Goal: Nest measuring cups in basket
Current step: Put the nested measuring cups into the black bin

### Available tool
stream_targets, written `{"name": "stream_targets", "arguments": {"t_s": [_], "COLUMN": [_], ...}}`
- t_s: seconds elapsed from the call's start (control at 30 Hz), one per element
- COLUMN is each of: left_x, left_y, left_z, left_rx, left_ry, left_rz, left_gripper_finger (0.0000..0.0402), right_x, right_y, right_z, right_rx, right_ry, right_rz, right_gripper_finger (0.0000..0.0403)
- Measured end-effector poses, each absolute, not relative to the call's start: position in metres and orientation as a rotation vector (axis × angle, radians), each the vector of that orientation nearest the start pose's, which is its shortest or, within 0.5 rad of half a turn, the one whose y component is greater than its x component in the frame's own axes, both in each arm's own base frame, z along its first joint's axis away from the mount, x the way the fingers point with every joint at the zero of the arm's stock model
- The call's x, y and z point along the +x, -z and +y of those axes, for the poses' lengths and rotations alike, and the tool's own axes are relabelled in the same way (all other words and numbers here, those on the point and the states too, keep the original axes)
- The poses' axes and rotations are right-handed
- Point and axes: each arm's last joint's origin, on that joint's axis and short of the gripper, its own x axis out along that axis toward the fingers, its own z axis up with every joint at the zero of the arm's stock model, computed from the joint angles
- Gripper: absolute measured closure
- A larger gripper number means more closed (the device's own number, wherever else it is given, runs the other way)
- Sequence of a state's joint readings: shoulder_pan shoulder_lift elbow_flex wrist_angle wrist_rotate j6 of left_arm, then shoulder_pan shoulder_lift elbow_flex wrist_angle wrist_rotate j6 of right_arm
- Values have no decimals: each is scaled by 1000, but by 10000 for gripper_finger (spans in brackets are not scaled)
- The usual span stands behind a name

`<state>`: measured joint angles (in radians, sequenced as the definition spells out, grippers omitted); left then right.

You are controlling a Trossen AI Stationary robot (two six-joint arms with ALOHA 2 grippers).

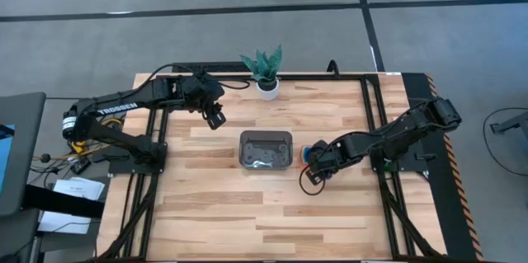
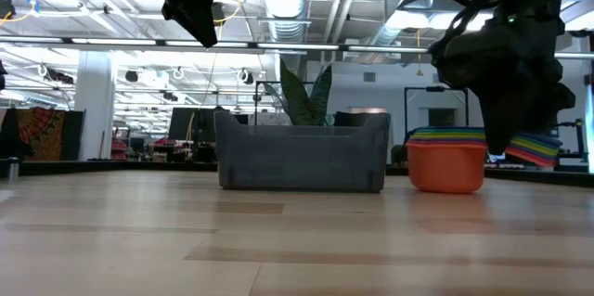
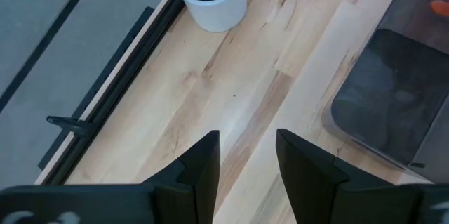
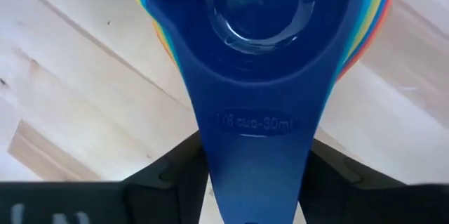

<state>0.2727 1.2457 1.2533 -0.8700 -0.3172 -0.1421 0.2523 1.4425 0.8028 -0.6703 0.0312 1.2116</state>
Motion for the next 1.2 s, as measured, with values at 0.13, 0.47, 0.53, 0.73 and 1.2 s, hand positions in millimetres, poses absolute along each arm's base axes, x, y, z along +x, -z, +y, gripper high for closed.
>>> {"name": "stream_targets", "arguments": {"t_s": [0.13,0.47,0.53,0.73,1.2], "left_x": [231,231,231,231,231], "left_y": [-343,-343,-343,-343,-343], "left_z": [74,74,74,74,74], "left_rx": [-111,-107,-105,-104,-105], "left_ry": [-614,-612,-611,-612,-611], "left_rz": [833,834,835,835,837], "left_gripper_finger": [272,272,272,272,272], "right_x": [236,235,236,234,233], "right_y": [-174,-173,-173,-172,-172], "right_z": [59,58,58,58,57], "right_rx": [829,812,810,799,782], "right_ry": [626,645,647,660,664], "right_rz": [1203,1191,1195,1205,1207], "right_gripper_finger": [175,150,155,191,220]}}
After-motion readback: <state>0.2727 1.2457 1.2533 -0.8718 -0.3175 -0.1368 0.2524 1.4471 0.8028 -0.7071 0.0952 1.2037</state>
